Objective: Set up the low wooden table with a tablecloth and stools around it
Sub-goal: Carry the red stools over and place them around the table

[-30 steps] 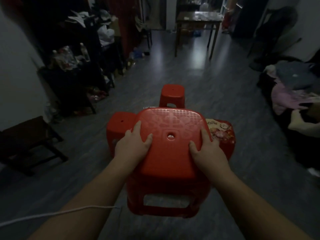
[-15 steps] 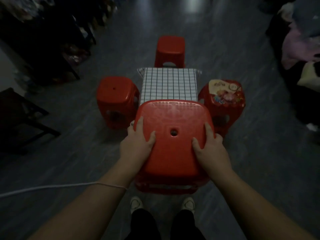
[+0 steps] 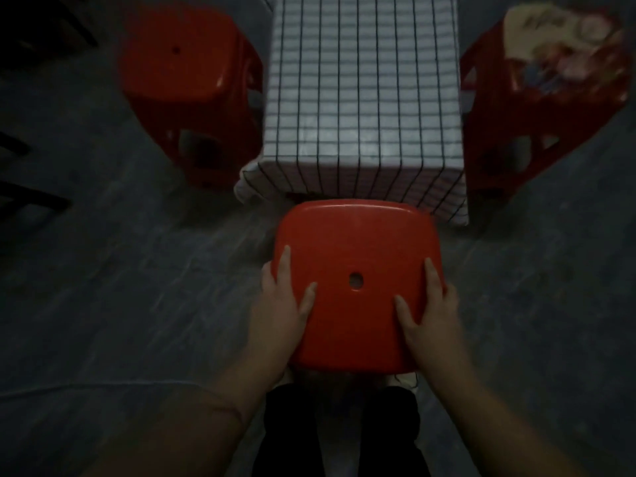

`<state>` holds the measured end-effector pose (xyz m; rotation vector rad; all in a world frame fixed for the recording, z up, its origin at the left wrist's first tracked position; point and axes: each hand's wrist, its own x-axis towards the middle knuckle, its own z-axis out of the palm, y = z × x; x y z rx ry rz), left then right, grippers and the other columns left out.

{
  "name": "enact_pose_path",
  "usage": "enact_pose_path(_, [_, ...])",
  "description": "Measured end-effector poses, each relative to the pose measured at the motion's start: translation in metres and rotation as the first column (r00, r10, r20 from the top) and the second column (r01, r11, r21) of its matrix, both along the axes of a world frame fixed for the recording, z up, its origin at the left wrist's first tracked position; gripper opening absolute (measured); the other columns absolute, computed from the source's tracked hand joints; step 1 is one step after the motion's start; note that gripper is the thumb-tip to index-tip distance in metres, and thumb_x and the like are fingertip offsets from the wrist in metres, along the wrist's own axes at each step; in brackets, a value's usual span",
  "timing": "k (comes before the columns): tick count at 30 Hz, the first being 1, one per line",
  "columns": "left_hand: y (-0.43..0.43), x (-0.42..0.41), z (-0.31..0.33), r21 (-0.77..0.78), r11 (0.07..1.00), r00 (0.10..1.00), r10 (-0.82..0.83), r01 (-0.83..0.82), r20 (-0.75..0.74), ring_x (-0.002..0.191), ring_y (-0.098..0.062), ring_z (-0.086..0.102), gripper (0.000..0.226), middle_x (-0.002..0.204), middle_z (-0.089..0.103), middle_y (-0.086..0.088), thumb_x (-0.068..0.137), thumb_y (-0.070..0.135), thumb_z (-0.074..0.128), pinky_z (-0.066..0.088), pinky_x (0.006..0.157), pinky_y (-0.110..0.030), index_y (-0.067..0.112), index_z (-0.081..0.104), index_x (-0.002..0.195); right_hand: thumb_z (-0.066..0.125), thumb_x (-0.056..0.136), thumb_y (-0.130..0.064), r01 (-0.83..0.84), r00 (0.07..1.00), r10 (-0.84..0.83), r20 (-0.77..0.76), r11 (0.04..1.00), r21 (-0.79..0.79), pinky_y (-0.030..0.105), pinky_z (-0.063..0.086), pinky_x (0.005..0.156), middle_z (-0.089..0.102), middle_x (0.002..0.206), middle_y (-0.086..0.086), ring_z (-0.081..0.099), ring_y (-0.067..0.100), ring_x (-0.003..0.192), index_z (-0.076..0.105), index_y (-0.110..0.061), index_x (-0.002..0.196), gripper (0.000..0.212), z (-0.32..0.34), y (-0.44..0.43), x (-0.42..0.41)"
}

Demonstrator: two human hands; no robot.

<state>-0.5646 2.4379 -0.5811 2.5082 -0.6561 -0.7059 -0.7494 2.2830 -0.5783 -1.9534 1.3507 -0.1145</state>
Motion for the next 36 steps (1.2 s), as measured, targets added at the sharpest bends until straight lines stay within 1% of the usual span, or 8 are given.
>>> enact_pose_path(6, [-0.007,-0.005,-0.08,0.013,1.0,1.0,-0.012,0.012,-0.02,0.123,-0.031,0.051,0.076,0.156,0.024,-0.009,0.093,0.06,0.045,0.047,0.095,-0.045,0.045,-0.001,0.152,0.06,0.091,-0.047,0.0,1.0,0.001,-0.011,1.0,0.028,0.034,0.034,0.102,0.026,0.151,0.009,0.046,0.03,0.128,0.009,-0.049,0.153,0.08,-0.089,-0.004,-0.009])
enact_pose_path(9, [-0.003,-0.005,-0.105,-0.004,1.0,0.998,0.006,-0.006,-0.069,0.125,-0.032,0.05,0.077,0.157,0.021,-0.008,0.093,0.059,0.045,0.047,0.098,-0.047,0.048,-0.003,0.151,0.059,0.092,-0.045,-0.015,1.0,0.016,-0.021,0.998,0.056,0.032,0.031,0.103,0.022,0.154,0.009,0.044,0.03,0.13,0.006,-0.048,0.154,0.081,-0.11,0.001,-0.012])
enact_pose_path(12, [-0.001,-0.008,-0.117,-0.034,0.999,0.997,0.006,-0.008,-0.076,0.131,-0.03,0.044,0.078,0.156,0.019,-0.009,0.093,0.056,0.048,0.041,0.103,-0.044,0.044,-0.001,0.153,0.057,0.093,-0.043,-0.036,0.999,0.036,-0.01,0.998,0.054,0.031,0.03,0.105,0.02,0.154,0.012,0.042,0.031,0.132,0.005,-0.045,0.155,0.081,-0.119,0.005,-0.013])
enact_pose_path(17, [0.001,-0.008,-0.116,-0.112,0.992,0.99,0.049,-0.064,-0.133,0.135,-0.024,0.037,0.084,0.157,0.015,-0.005,0.092,0.051,0.058,0.036,0.105,-0.041,0.052,-0.002,0.151,0.055,0.093,-0.046,-0.057,0.998,0.058,-0.026,0.997,0.057,0.036,0.033,0.104,0.019,0.154,0.01,0.042,0.032,0.132,0.0,-0.047,0.154,0.082,-0.116,0.003,-0.014])
enact_pose_path(22, [0.018,-0.005,-0.107,-0.095,0.984,0.943,0.116,-0.153,-0.313,0.132,-0.007,0.026,0.11,0.161,0.013,-0.003,0.082,0.048,0.074,0.029,0.109,-0.037,0.048,-0.011,0.152,0.063,0.088,-0.051,-0.049,0.998,0.053,-0.023,0.989,0.143,0.034,0.027,0.104,0.002,0.164,0.001,0.027,0.027,0.144,-0.004,-0.058,0.149,0.091,-0.109,0.005,-0.028])
enact_pose_path(25, [0.028,-0.007,-0.105,-0.071,0.993,0.898,0.059,-0.099,-0.437,0.14,-0.018,0.034,0.119,0.161,0.019,-0.004,0.08,0.041,0.078,0.035,0.114,-0.049,0.05,-0.019,0.149,0.07,0.086,-0.043,-0.05,0.999,0.048,0.017,0.984,0.171,0.033,0.028,0.104,0.01,0.162,-0.002,0.03,0.022,0.141,-0.004,-0.057,0.15,0.099,-0.108,0.011,-0.033])
enact_pose_path(31, [0.027,-0.009,-0.101,-0.089,0.994,0.909,0.024,-0.067,-0.417,0.138,-0.022,0.04,0.12,0.159,0.027,-0.009,0.083,0.025,0.079,0.037,0.113,-0.047,0.039,-0.018,0.153,0.073,0.086,-0.035,-0.024,1.0,0.024,0.003,0.984,0.177,0.033,0.025,0.105,0.019,0.16,0.007,0.031,0.026,0.14,0.0,-0.046,0.155,0.101,-0.111,0.016,-0.032])
enact_pose_path(36, [0.045,-0.016,-0.101,-0.056,0.998,0.915,0.015,-0.04,-0.402,0.135,-0.023,0.044,0.12,0.157,0.032,-0.008,0.082,0.025,0.079,0.039,0.112,-0.045,0.042,-0.017,0.152,0.074,0.085,-0.03,-0.071,0.997,0.077,-0.029,0.982,0.175,0.026,0.019,0.11,0.016,0.163,0.01,0.027,0.025,0.145,0.001,-0.037,0.157,0.103,-0.109,0.035,-0.048])
